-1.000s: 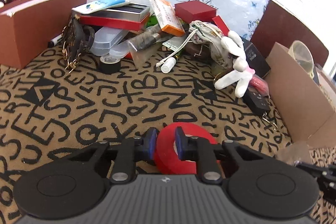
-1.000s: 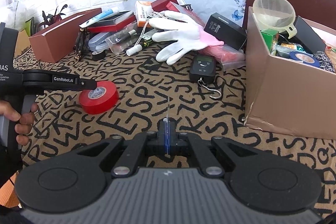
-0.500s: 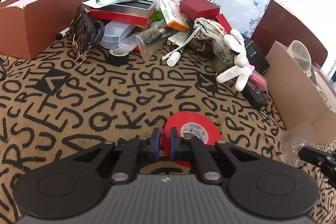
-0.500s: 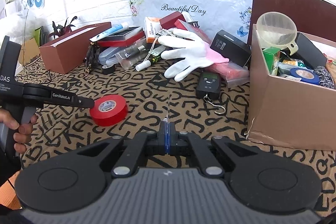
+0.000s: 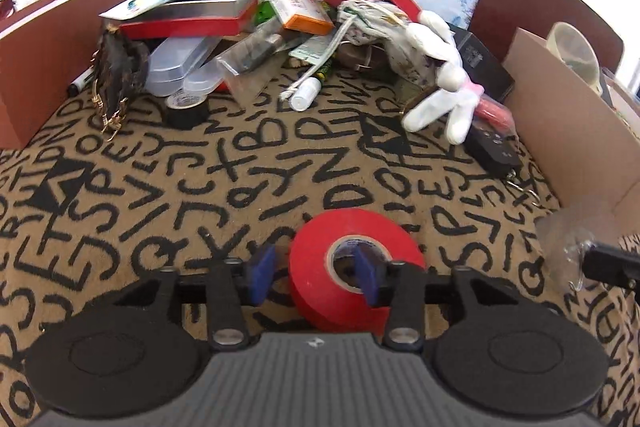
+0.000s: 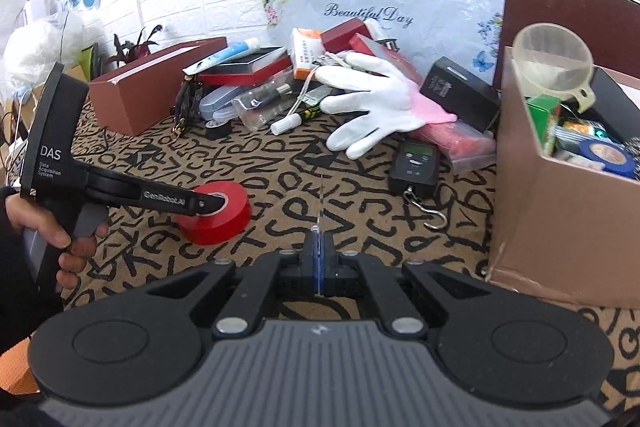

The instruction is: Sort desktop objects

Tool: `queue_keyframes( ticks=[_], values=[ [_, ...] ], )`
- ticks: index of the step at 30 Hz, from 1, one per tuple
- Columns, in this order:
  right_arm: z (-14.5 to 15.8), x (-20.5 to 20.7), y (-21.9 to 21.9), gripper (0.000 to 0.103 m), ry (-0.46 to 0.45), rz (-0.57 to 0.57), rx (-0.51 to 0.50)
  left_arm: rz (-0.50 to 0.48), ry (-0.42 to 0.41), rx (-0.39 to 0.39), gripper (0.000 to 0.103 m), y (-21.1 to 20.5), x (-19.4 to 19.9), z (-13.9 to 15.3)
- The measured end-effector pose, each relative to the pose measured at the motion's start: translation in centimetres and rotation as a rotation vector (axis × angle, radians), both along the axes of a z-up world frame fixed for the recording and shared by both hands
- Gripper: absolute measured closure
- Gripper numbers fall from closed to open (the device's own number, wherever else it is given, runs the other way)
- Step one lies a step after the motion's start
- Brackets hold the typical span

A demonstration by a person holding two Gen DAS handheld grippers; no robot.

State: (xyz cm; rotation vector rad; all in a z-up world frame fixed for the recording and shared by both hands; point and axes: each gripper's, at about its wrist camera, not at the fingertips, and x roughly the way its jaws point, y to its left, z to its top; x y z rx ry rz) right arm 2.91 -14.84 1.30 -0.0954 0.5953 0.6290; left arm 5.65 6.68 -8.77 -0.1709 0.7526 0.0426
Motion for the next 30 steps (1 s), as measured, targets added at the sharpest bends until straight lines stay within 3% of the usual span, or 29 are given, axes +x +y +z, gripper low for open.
queue_keyframes(
  ticks=[10,30],
  values=[
    [0.1,0.1,1.2,0.103,0.003,0.027,-0.015,0.032,-0.004,-0.012,0.072,0.1,-0.3,0.2],
    [0.1,-0.1,1.5,0.103,0.003,0.032,-0.022,0.043,-0.011,-0.036,0.073,0.3,-0.7,0.2]
  ],
)
